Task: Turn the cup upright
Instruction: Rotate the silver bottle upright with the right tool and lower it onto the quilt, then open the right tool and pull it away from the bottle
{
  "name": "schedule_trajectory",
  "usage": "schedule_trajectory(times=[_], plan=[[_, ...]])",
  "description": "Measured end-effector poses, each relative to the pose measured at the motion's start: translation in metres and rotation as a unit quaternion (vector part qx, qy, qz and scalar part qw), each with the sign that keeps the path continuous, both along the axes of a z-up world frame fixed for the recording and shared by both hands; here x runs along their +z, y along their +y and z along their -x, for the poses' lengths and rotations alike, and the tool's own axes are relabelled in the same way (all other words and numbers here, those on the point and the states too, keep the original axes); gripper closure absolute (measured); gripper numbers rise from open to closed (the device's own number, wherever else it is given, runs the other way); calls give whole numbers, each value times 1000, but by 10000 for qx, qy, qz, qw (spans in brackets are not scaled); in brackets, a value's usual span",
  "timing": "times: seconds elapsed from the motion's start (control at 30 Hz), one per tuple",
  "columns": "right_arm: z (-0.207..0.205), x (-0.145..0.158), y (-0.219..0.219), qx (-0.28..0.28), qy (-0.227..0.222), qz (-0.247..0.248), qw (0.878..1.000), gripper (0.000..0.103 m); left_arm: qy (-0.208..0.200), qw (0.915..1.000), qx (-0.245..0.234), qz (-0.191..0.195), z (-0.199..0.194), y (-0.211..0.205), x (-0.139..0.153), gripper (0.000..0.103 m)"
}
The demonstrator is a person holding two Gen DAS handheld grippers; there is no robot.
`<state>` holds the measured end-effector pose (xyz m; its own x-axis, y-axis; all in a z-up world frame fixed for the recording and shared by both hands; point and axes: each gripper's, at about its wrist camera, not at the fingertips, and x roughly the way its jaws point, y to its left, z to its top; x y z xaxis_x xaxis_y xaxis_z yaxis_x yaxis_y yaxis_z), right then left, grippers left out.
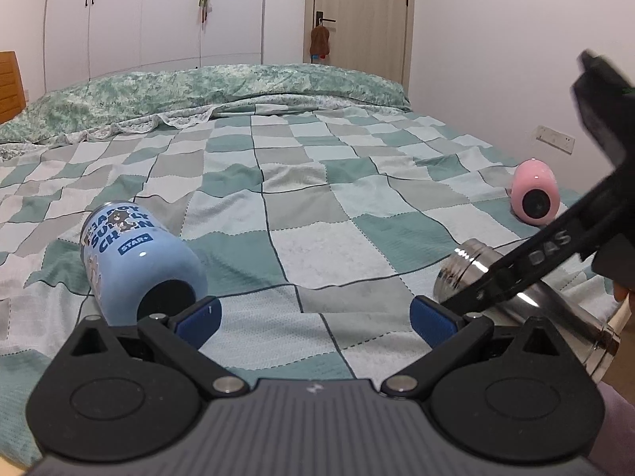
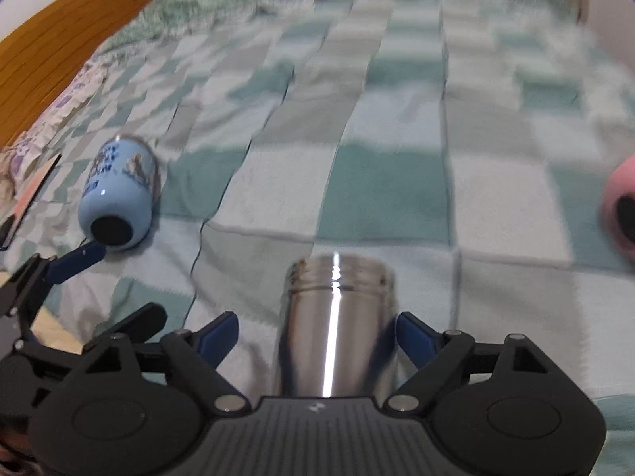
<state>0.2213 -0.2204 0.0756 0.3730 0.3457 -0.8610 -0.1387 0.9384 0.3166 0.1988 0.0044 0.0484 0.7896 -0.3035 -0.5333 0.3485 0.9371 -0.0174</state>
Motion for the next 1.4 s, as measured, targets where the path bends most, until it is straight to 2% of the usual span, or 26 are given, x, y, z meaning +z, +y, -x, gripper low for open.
schedule_trajectory(times=[0.07,0.13,0.27,0.4,0.5,0.63,0.83,0.93,0.97,1.17,1.23,1.27,1.3,1.4], plan=[[2,-3,-8,-72,-33,-244,9997,40,13,10000,-18,-15,1,-1,0,0],[12,1,-15,-123,-308,-419,9986,41,13,10000,-45,-35,3,-2,0,0],[42,20,-23,-65,-1377,-409,9896,41,-30,10000,-37,-37,6,-4,2,0],[68,40,-30,-28,-2490,-400,9677,41,-123,9999,-28,91,12,-5,10,0],[78,55,-33,-54,-3319,-266,9429,41,-211,9996,-12,193,17,-7,18,0],[70,60,-30,-82,-4061,11,9138,41,-336,9991,49,268,19,-12,27,0],[40,41,-19,-105,-4287,279,9029,41,-394,9986,199,298,16,-19,30,0],[28,22,-14,-131,-4040,347,9140,41,-329,9987,272,262,14,-20,27,0],[30,19,-12,-108,-4157,375,9087,41,-319,9988,284,244,14,-20,26,0],[26,22,-5,35,-4104,398,9110,40,-367,9982,429,185,15,-22,24,0],[33,24,-11,-13,-4130,287,9103,27,-414,9979,466,182,19,-22,26,0],[40,25,-13,-38,-4215,219,9066,14,-446,9978,453,198,21,-21,27,0],[46,26,-15,-41,-4302,191,9025,8,-467,9977,446,209,24,-22,28,0],[69,30,-19,9,-4478,213,8939,7,-565,9971,468,207,35,-23,33,0]])
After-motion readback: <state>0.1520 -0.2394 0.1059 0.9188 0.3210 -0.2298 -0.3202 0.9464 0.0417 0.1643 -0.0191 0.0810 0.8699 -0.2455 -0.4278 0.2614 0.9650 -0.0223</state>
